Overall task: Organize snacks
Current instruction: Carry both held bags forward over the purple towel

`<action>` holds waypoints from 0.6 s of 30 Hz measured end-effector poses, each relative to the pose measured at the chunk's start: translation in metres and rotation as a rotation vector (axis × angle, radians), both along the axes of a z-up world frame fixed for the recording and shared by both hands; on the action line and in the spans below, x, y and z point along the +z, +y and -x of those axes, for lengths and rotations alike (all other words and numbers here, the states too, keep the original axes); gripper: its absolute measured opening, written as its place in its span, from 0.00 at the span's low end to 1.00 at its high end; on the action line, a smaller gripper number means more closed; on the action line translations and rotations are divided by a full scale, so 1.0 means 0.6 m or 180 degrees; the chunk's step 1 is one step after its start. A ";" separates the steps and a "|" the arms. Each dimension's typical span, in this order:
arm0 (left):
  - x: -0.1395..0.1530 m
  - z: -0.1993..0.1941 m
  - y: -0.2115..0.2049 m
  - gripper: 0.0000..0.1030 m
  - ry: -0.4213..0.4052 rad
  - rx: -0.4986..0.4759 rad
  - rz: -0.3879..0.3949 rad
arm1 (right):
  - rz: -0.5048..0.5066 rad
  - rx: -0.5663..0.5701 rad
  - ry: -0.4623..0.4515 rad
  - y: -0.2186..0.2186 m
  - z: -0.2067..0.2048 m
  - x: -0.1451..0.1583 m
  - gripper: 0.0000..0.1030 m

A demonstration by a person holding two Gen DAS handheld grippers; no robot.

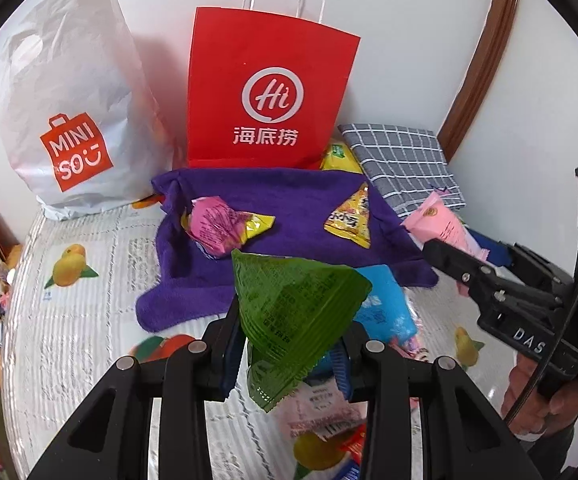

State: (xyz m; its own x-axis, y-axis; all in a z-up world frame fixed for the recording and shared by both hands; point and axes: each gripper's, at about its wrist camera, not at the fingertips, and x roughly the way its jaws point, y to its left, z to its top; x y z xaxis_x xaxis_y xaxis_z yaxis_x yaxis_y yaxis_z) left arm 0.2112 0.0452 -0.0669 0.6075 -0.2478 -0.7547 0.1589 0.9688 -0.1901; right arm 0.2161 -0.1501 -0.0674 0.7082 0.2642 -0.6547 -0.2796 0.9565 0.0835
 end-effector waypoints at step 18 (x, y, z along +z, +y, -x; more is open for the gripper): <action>-0.028 -0.082 0.000 0.34 0.0091 -0.0044 -0.0216 | 0.0029 -0.0082 0.0097 -0.004 -0.111 -0.040 0.54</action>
